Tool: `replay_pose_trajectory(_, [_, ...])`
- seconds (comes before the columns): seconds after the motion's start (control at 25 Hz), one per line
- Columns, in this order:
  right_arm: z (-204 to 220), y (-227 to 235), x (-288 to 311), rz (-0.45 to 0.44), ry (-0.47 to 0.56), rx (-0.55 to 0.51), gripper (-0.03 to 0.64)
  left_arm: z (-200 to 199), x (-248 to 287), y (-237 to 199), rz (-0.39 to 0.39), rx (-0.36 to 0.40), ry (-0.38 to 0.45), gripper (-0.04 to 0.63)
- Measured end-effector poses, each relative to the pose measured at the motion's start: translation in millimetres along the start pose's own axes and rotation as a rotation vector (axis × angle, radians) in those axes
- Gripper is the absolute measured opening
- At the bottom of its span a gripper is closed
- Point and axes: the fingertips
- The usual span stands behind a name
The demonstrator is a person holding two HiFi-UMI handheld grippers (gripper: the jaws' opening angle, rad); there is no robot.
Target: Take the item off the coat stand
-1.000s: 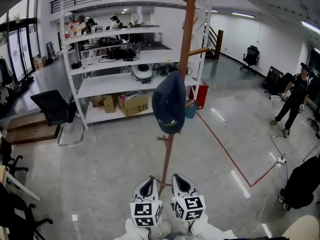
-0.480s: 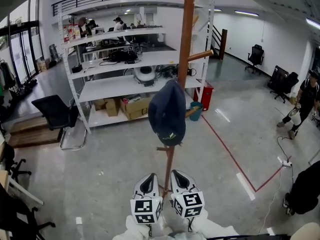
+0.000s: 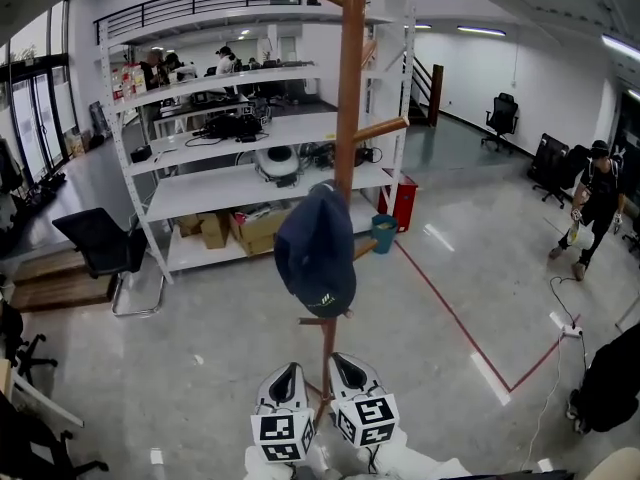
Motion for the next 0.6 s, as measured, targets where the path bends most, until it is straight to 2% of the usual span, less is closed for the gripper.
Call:
replay_pose_trajectory(0.28, [-17.7, -2.1, 1.2, 0.027, 0.044, -0.033, 0.009, -15.7, 6.2, -4.2, 0.023, 0.014, 0.023, 0.000])
replay_pose_trajectory(0.4, [-27.1, 4.9, 0.2, 0.038, 0.079, -0.016, 0.009, -18.2, 7.8, -2.6, 0.042, 0.020, 0.028, 0.000])
replay_pose_trajectory(0.6, [-82.2, 10.6, -9.5, 0.047, 0.195, -0.080, 0.010, -18.5, 2.3, -0.3, 0.042, 0.017, 0.034, 0.000])
Point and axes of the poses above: the fingertips, and each gripper's own axes: x forward along the fingers, y to its right, z out of its underside, and after that the axes turned 4 degrees about -y, right-handed
